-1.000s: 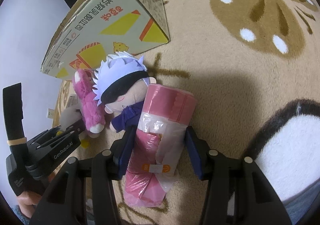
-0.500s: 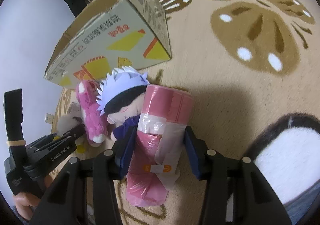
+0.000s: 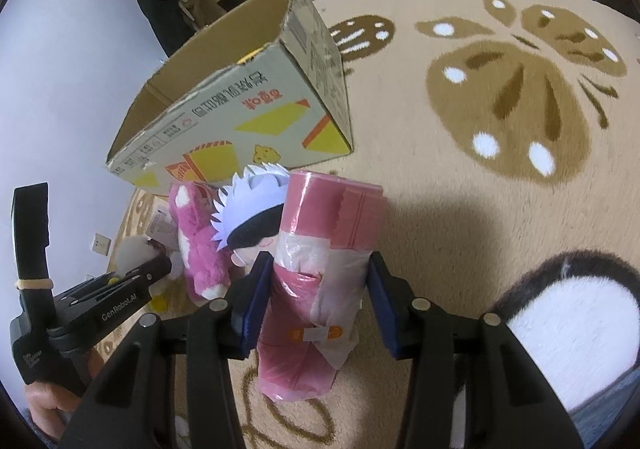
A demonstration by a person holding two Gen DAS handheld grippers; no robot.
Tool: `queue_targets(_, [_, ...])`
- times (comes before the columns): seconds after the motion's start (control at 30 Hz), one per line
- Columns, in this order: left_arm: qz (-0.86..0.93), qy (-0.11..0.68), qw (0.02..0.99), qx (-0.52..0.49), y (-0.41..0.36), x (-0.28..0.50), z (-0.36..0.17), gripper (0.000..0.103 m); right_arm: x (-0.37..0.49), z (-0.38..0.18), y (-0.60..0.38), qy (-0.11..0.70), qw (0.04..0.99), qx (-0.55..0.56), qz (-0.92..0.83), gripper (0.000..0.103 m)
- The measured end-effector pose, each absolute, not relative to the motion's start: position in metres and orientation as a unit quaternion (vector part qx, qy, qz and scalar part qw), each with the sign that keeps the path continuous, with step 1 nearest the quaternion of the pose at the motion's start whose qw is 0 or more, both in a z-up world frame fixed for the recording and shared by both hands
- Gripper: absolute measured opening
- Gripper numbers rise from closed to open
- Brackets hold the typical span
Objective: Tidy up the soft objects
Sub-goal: 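Lift the chick plush and pink roll and carry both over the box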
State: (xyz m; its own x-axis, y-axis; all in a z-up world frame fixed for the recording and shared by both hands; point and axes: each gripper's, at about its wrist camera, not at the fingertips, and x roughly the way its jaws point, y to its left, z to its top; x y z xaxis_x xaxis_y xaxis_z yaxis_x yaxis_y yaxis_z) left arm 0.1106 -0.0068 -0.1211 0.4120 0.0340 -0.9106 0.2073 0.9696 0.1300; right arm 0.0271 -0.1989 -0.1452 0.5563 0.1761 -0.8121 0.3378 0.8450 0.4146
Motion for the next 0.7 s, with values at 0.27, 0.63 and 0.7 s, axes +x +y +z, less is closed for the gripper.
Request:
queue_targets(0.27, [-0.04, 0.512, 0.852, 0.099, 0.0, 0.108, -0.101, 0.031, 0.024, -0.137, -0.194, 0.455, 0.848, 0.27, -0.04, 0.049])
queue_targets(0.63, [-0.043, 0.485, 0.87, 0.073, 0.005, 0.103, -0.077, 0.029, 0.022, -0.116, -0.184, 0.421, 0.873, 0.246, -0.016, 0.047])
queue_targets(0.7, [-0.042, 0.484, 0.871, 0.069, 0.006, 0.104, -0.077, 0.029, 0.021, -0.113, -0.183, 0.417, 0.876, 0.243, -0.015, 0.047])
